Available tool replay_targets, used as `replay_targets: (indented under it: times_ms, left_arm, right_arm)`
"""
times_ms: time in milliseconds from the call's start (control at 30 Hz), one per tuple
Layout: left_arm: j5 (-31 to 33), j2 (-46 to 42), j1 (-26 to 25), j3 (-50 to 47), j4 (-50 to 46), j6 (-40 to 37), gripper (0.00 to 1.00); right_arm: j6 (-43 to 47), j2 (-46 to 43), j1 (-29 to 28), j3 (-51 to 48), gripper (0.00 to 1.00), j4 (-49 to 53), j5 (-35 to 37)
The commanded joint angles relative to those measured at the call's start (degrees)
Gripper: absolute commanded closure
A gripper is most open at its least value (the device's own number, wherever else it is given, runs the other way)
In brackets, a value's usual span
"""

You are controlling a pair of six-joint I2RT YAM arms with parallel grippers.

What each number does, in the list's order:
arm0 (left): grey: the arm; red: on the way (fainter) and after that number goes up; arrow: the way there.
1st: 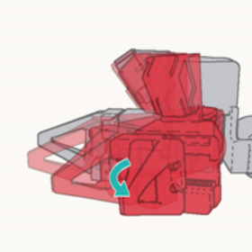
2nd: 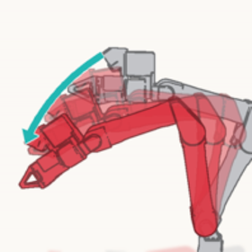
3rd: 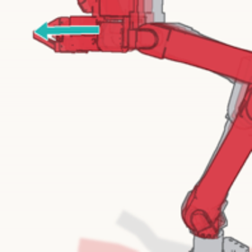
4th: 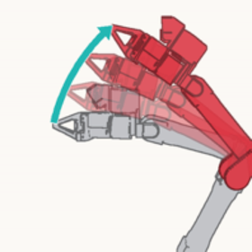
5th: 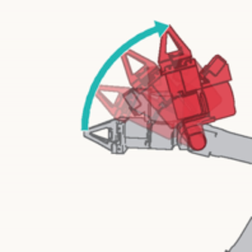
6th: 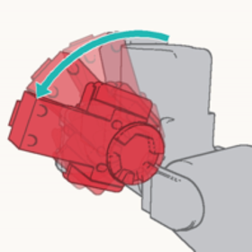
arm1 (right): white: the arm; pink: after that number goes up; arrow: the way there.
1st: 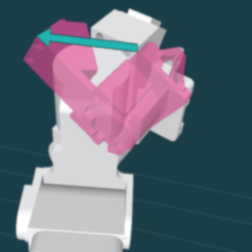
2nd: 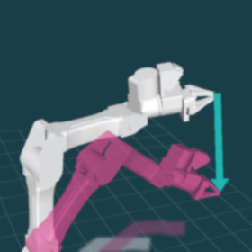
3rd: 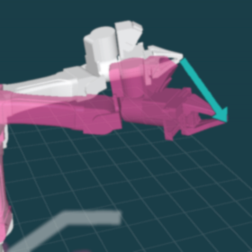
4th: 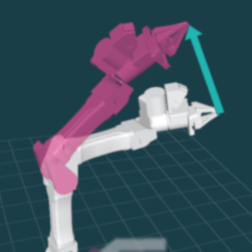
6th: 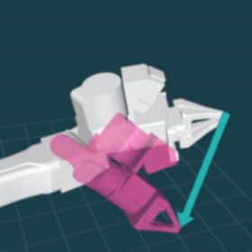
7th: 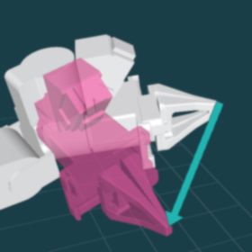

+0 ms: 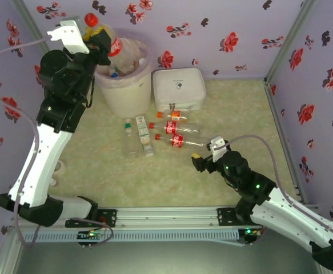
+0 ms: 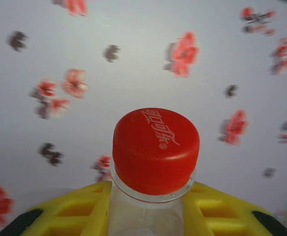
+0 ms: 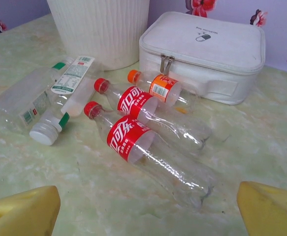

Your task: Put the plastic bottles in the bin

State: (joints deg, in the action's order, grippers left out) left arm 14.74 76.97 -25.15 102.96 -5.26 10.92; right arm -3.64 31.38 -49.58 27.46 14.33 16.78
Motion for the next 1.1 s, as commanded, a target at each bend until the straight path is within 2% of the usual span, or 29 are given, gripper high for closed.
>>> replay_targets:
  times_ms: [0,67,200,467,733,933,1067]
  left_arm:
    - [7.79,4.88,4.13,1.93,5.99,-8.28,1.00]
    - [7.87,8.92,6.82,4.47,6.41,-8.71,1.00]
    - [4.93,17.45,10.74,13.13,-0.47,-7.67,1.00]
    - [0.21,35.37,13.24,28.99,-11.14,-7.80,1.00]
    - [-2.04,42.52,14.07,29.84,-16.83,-5.84,1.00]
    - [-4.42,42.57,14.40,21.75,-18.74,-6.38,1.00]
    - [-8.48,44.45,15.84,20.62,-22.71,-3.77,1.00]
  right_arm:
    - [-1.15,-1.55,0.28,1.02,0.07,3.05,0.97]
    - [-1.15,-1.92,0.30,1.01,0.07,3.97,1.13]
    - [-1.11,-2.07,0.29,1.31,0.07,4.83,0.64]
    - [-0.31,-2.55,0.36,2.27,0.07,8.53,-0.85]
    - [0.95,-3.61,0.31,2.43,0.07,8.43,-1.99]
    - [1.71,-3.25,0.35,2.52,0.07,8.87,-1.79]
    - [1.72,-3.25,0.36,2.42,0.07,8.90,-1.89]
